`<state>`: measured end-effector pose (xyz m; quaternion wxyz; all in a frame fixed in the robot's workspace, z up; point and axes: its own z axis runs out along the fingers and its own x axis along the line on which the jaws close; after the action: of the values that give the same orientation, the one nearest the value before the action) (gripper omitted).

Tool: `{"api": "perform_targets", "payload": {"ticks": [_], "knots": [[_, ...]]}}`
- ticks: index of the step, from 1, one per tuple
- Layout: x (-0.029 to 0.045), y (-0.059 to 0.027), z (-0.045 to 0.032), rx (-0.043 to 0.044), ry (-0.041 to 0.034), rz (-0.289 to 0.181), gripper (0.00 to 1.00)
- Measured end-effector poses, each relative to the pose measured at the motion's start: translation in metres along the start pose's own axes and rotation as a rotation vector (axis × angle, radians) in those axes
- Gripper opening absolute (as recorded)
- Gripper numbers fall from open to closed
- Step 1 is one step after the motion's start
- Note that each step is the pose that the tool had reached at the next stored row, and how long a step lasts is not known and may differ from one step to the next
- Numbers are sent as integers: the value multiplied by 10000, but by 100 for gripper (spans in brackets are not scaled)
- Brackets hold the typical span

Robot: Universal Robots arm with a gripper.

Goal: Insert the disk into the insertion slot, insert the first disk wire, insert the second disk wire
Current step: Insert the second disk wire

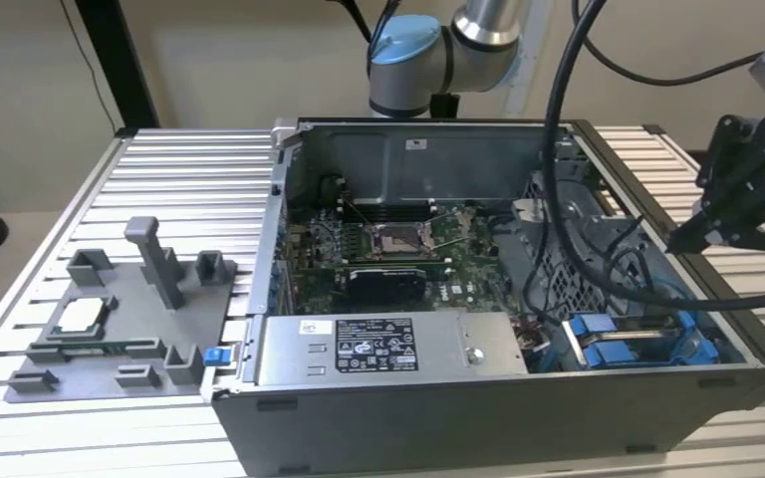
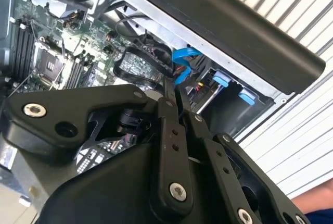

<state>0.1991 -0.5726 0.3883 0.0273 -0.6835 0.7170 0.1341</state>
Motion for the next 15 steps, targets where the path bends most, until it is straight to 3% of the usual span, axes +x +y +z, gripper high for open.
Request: {"api": "perform_targets", "payload": {"ticks": [15], "knots": [[215,60,-55,21,-16,93,0]]}}
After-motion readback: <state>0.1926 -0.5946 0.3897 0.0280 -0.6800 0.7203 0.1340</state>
